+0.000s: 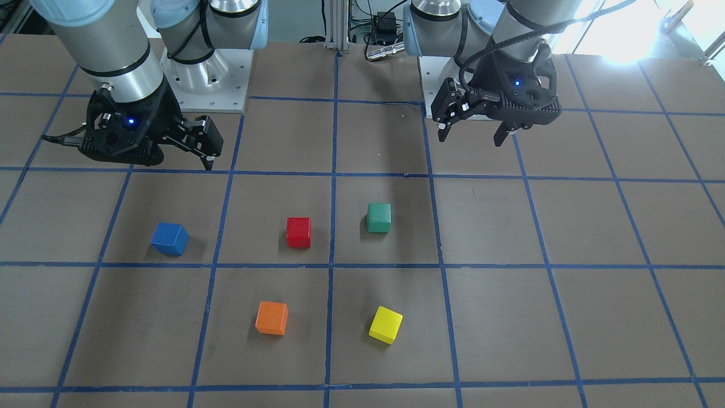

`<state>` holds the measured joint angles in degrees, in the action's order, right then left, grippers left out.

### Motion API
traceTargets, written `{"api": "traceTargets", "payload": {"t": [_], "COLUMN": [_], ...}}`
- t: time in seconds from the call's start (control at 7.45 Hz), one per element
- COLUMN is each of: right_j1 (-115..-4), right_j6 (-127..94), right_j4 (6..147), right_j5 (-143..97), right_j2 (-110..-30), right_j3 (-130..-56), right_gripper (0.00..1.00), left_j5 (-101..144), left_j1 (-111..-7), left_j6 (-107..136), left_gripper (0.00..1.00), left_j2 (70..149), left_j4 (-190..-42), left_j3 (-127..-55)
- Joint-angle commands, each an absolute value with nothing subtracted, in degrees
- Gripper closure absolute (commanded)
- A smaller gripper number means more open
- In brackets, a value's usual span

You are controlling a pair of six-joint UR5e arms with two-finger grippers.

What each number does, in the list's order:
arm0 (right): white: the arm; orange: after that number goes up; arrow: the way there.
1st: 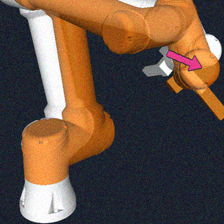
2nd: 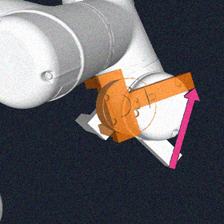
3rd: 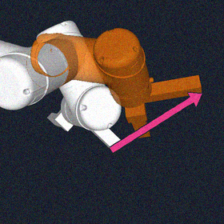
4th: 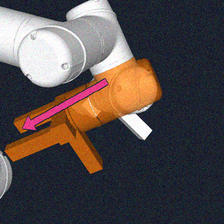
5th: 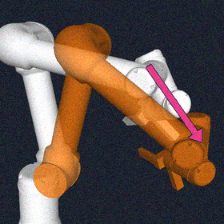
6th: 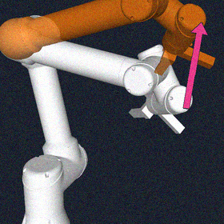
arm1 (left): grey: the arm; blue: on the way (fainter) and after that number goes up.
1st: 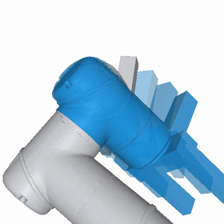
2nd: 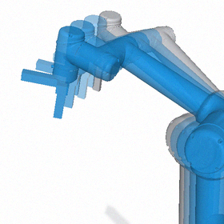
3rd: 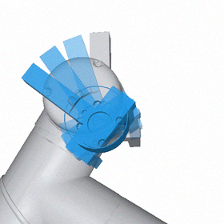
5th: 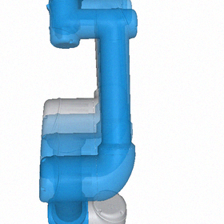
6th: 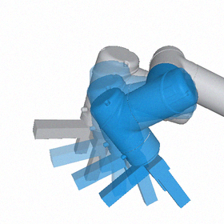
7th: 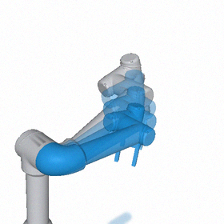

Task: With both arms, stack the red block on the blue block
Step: 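Reach the right gripper to the red cube and grasp it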

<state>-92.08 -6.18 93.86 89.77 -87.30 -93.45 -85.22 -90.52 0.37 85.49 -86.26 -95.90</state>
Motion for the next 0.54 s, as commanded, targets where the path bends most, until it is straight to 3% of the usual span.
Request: {"api": "traceTargets", "payload": {"t": [0.0,0.4], "right_j1": [-98.2,-104.9], "right_j6": [-14.4,-20.9], "right_j4": [101.4,112.5], "right_j5": [84.9,89.8], "right_j2": [-83.7,-72.6], "right_j3": [-96.8,-97.1], "right_gripper": [0.0,0.0], "left_j5": [-85.3,-85.3], "left_j1": [-90.5,-90.5], "left_j6": [0.4,0.4], "left_gripper": [0.0,0.0], "left_j2": [85.4,85.2], "left_j4": [-86.6,-86.9], "left_j3": [-96.1,-96.2]}}
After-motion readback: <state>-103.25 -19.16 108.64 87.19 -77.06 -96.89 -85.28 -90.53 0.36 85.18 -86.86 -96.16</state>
